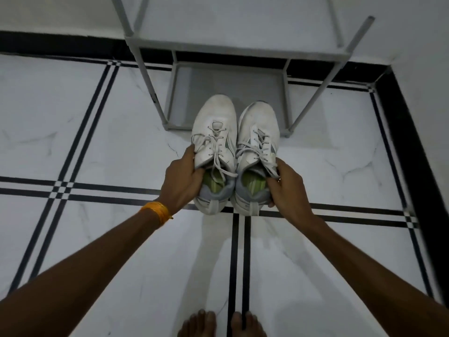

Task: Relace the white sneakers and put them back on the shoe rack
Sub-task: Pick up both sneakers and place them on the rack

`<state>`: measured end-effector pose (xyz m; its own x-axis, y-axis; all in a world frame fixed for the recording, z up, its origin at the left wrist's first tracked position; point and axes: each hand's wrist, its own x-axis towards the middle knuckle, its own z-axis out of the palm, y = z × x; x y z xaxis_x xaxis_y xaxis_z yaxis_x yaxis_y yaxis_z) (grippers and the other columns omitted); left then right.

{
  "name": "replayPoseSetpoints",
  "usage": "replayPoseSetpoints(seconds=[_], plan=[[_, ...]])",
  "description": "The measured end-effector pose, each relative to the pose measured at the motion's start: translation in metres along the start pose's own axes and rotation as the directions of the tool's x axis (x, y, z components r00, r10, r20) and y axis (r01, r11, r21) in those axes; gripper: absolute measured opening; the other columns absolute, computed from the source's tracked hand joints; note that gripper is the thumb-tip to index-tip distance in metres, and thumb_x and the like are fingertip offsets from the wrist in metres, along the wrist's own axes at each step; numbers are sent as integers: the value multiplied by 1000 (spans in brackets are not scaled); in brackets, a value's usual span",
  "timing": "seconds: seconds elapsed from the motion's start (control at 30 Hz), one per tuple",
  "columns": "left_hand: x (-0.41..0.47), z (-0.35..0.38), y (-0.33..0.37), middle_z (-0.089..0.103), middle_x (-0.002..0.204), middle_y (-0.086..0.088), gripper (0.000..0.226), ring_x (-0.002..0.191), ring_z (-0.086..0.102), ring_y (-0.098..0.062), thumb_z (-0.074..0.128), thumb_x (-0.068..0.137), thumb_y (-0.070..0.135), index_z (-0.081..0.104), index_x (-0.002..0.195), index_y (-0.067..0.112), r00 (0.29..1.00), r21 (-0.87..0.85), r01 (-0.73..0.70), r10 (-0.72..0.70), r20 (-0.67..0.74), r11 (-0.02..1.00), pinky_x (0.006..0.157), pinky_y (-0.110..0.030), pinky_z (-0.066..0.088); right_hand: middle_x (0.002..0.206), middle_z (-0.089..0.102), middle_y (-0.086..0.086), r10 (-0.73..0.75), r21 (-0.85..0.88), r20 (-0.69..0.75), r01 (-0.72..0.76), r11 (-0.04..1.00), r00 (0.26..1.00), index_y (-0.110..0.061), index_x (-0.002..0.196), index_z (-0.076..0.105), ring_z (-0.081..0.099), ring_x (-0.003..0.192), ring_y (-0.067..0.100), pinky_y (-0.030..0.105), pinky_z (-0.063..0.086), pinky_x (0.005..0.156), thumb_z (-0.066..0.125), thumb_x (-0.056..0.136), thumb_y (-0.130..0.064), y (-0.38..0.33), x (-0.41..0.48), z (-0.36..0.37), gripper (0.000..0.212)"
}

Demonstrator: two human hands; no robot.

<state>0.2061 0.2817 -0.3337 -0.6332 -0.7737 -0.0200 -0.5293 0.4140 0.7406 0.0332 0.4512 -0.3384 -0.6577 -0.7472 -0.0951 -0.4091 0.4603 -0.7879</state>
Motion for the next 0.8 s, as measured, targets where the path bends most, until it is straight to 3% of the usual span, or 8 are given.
replayPoseSetpoints(seconds=[0.1, 0.27, 0.47, 0.67, 0.8], plan=[[-1, -42, 56, 69, 110, -3, 49, 83, 61, -18, 45, 94, 24, 39, 143, 21, 1000, -33, 11, -11, -6, 999, 79, -29, 49, 102, 64, 1, 4, -17, -12, -4, 1000, 1000, -24, 122, 53, 66, 80, 24, 49, 59, 66, 47, 93, -14, -49, -5, -46, 32], [8, -115, 144, 71, 105, -5, 53, 84, 66, -23, 43, 91, 27, 38, 143, 21, 997, -61, 73, -72, 16, 995, 79, -37, 57, 115, 64, 4, 20, -46, 2, -20, 999, 1000, -19, 136, 49, 64, 99, 23, 50, 59, 78, 50, 96, -12, -145, 1, -127, 41], [63, -196, 243, 71, 106, -9, 55, 87, 67, -29, 45, 89, 24, 38, 143, 20, 992, -33, 118, -117, 43, 992, 80, -38, 56, 117, 62, 7, 32, -51, 44, -29, 998, 999, -18, 140, 46, 66, 93, 27, 50, 60, 73, 49, 95, -8, -243, 46, -210, 46], [147, -216, 257, 70, 102, -9, 60, 81, 65, -26, 39, 85, 30, 37, 143, 19, 990, -59, 133, -131, 44, 989, 78, -46, 58, 119, 61, 5, 24, -74, 59, -20, 997, 998, -21, 145, 42, 67, 90, 24, 39, 62, 64, 49, 97, -12, -273, 128, -221, 49], [214, -201, 228, 71, 109, -10, 57, 90, 68, -28, 44, 90, 28, 33, 146, 19, 990, -32, 123, -120, 69, 992, 84, -45, 58, 119, 58, 6, 68, -68, 50, -65, 996, 996, -22, 145, 41, 66, 95, 24, 37, 62, 53, 49, 98, -13, -261, 188, -195, 48]])
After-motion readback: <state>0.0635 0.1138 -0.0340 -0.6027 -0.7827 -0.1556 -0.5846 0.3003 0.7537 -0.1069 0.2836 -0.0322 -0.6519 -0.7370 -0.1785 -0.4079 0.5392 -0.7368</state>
